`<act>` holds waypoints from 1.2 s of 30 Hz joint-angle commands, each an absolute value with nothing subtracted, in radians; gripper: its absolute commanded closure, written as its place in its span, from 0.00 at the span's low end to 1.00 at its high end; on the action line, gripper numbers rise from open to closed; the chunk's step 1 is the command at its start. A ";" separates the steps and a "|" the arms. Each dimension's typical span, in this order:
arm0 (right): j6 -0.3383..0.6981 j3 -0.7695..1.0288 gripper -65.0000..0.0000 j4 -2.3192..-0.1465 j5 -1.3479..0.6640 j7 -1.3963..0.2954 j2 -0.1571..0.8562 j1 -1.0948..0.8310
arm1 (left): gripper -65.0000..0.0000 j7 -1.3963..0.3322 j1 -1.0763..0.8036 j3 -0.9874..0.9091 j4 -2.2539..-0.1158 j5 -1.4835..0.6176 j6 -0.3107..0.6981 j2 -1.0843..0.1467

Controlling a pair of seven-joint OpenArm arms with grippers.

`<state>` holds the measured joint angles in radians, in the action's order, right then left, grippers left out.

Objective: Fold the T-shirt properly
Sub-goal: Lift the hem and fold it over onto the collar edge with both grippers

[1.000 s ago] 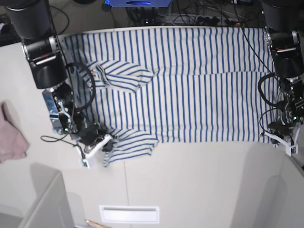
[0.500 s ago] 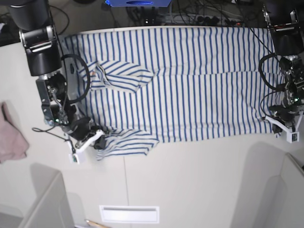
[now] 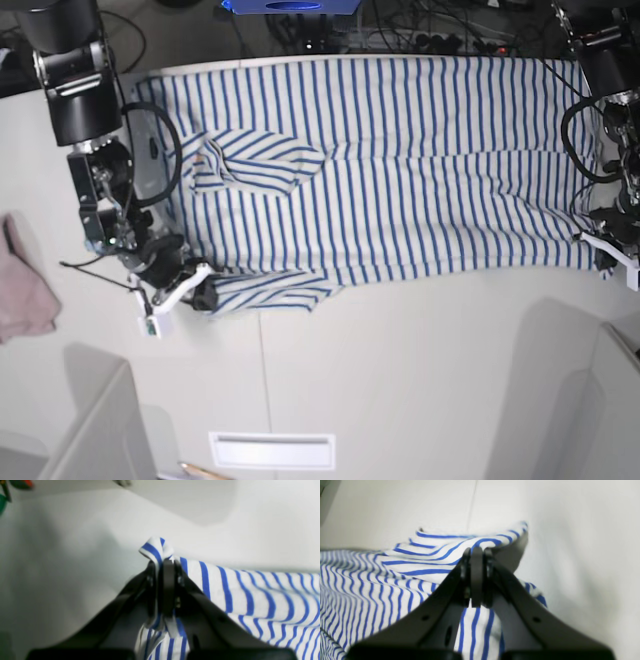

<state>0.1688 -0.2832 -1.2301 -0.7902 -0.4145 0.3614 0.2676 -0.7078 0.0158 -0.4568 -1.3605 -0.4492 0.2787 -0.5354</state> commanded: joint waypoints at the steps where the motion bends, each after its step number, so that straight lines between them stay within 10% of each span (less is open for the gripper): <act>1: 0.176 -0.262 1.00 -1.260 -0.803 -0.389 0.374 0.283 | 1.00 -0.685 0.030 -0.467 -1.383 -0.455 0.280 -0.552; 36: 0.174 0.024 1.00 -1.612 -0.898 -0.392 0.343 -0.182 | 1.00 -0.687 -0.289 -0.593 -1.673 -0.452 0.280 -0.510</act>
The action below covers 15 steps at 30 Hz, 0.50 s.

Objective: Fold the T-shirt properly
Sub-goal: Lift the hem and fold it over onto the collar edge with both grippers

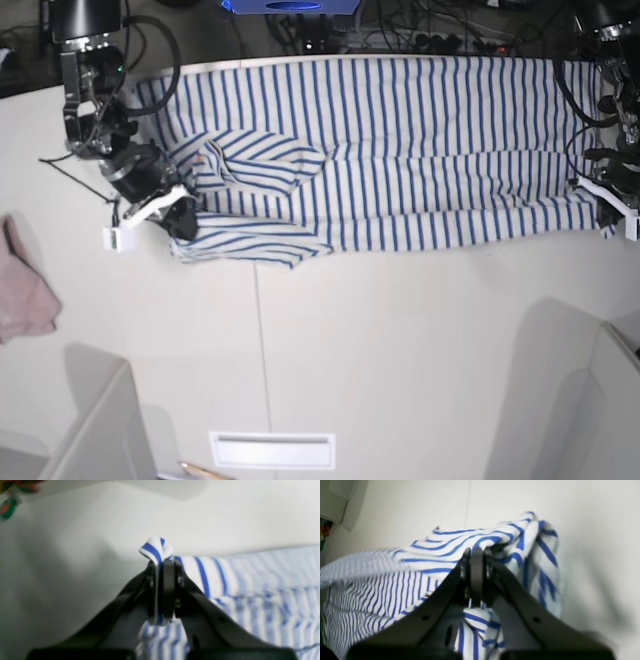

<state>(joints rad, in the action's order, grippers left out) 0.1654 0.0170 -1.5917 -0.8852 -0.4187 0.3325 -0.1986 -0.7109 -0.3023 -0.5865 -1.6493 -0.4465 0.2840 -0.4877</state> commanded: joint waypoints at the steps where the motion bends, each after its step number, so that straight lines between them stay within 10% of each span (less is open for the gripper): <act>1: 0.174 0.025 1.00 -1.612 -0.898 -0.392 0.343 -0.189 | 1.00 -0.687 -0.306 -0.593 -1.682 -0.447 0.280 -0.510; 15: 0.174 0.139 1.00 -1.767 -0.903 -0.579 0.308 -0.248 | 1.00 -0.687 -0.467 -0.602 -1.811 -0.444 0.280 -0.510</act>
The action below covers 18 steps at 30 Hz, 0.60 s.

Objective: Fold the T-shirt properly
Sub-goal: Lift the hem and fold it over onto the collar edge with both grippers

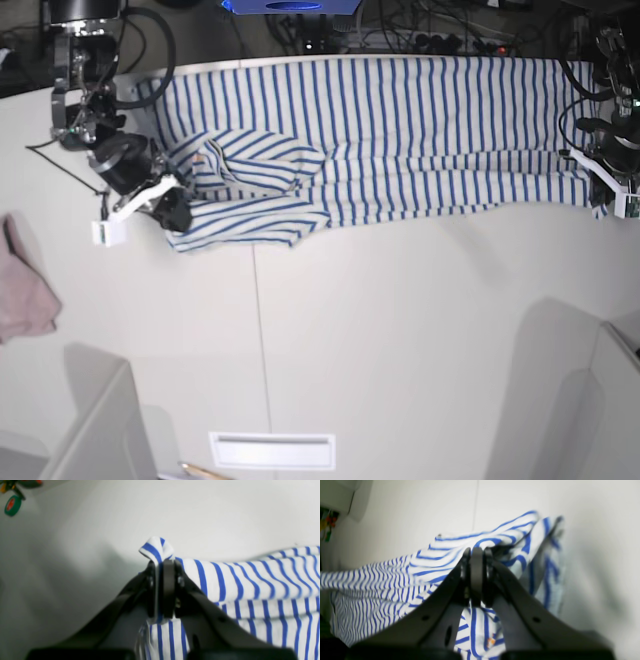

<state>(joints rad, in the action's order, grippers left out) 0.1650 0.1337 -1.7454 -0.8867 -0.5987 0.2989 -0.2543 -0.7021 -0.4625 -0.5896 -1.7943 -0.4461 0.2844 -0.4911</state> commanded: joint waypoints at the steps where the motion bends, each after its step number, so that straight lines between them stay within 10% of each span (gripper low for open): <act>1: 0.174 0.170 1.00 -1.788 -0.903 -0.611 0.297 -0.249 | 1.00 -0.687 -0.483 -0.602 -1.821 -0.444 0.280 -0.510; 18: 0.180 0.280 1.00 -1.870 -0.895 -0.786 0.257 -0.395 | 1.00 -0.687 -0.639 -0.604 -1.900 -0.351 0.278 -0.506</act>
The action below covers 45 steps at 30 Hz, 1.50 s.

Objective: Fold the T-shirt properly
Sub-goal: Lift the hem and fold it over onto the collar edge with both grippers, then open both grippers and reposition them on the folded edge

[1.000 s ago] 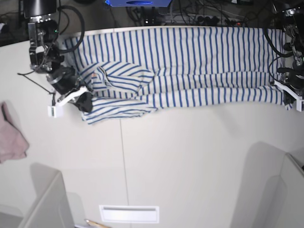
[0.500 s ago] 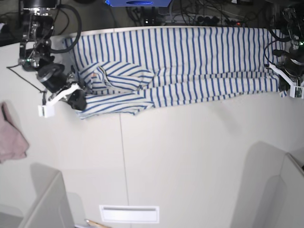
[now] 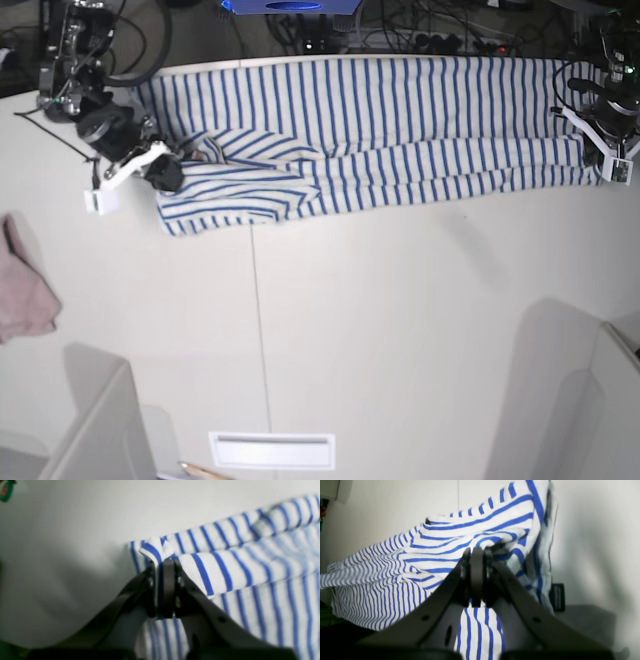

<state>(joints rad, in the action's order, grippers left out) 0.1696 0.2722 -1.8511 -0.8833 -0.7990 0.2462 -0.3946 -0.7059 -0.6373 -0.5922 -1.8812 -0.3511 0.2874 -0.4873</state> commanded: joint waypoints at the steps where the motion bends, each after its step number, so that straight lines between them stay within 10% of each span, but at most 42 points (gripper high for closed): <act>1: 0.180 0.278 1.00 -1.870 -0.895 -0.788 0.257 -0.407 | 1.00 -0.687 -0.641 -0.604 -1.911 -0.308 0.278 -0.503; 45: 0.180 0.274 1.00 -1.911 -0.682 -0.840 0.199 -0.481 | 1.00 -0.687 -0.722 -0.602 -1.928 -0.182 0.278 -0.467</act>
